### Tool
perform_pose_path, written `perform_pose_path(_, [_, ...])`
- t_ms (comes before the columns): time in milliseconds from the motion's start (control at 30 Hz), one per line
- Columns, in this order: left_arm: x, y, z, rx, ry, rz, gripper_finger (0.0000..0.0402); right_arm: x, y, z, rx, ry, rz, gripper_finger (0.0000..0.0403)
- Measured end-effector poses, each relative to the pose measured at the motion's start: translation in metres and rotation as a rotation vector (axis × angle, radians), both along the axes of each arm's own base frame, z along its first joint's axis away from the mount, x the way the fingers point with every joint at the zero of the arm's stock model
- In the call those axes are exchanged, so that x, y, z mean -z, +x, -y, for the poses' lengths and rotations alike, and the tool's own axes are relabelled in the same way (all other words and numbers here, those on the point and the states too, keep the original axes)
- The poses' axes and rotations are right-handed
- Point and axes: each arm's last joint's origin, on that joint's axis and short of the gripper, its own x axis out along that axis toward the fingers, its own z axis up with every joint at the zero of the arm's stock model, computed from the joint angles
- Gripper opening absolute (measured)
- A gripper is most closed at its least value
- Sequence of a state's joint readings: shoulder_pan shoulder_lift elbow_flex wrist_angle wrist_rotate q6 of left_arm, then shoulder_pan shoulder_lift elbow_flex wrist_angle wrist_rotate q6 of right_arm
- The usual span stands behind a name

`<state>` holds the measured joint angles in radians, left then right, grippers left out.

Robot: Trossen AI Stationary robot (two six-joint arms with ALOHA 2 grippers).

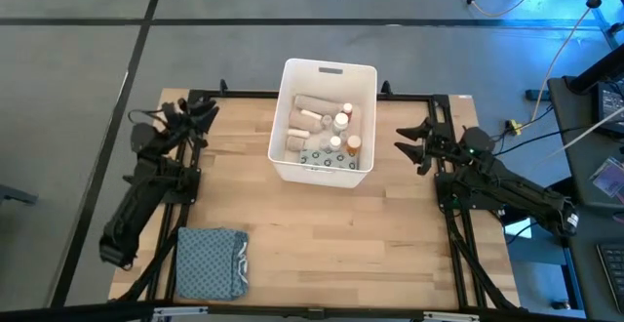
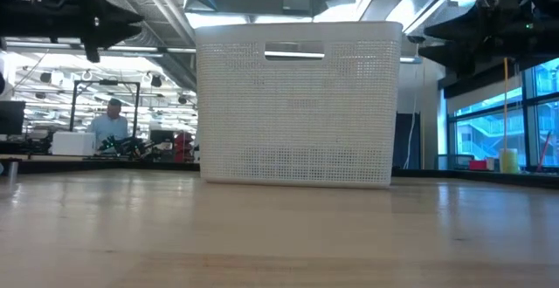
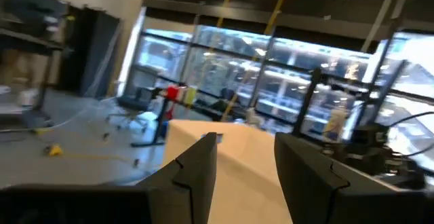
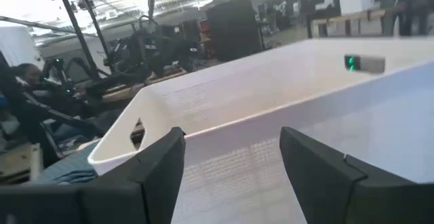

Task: Pick & place medical supplies in basket/bin
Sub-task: Return to Home Position

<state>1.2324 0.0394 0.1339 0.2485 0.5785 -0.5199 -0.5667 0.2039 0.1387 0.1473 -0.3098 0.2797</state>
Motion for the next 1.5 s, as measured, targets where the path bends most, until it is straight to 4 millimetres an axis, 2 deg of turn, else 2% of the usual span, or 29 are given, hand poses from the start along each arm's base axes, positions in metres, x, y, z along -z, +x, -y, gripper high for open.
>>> perform_pose_path(233, [0.02,-0.001,-0.005,-0.113,-0.021,-0.094,0.0141,0.003,0.0,0.0,-0.005,-0.016,-0.024,0.0242])
perform_pose_path(400, [0.047,0.0,-0.014,-0.222,-0.049,-0.143,0.0141,0.027,0.003,0.002,-0.004,-0.036,-0.027,0.0242])
perform_pose_path(533, [0.048,0.0,-0.014,-0.23,-0.005,-0.196,0.0141,0.038,0.004,0.001,-0.018,-0.07,-0.072,0.0242])
perform_pose_path(867, [0.05,0.001,-0.013,-0.192,0.014,-0.232,0.0141,0.041,0.003,0.003,0.03,-0.139,-0.117,0.0242])
perform_pose_path(1133, [0.054,0.001,-0.013,-0.183,-0.032,-0.251,0.0141,0.037,-0.004,-0.001,0.066,-0.158,-0.075,0.0242])
perform_pose_path(1500, [0.054,0.001,-0.014,-0.19,-0.033,-0.251,0.0141,0.036,-0.008,-0.005,0.002,-0.112,-0.037,0.0242])
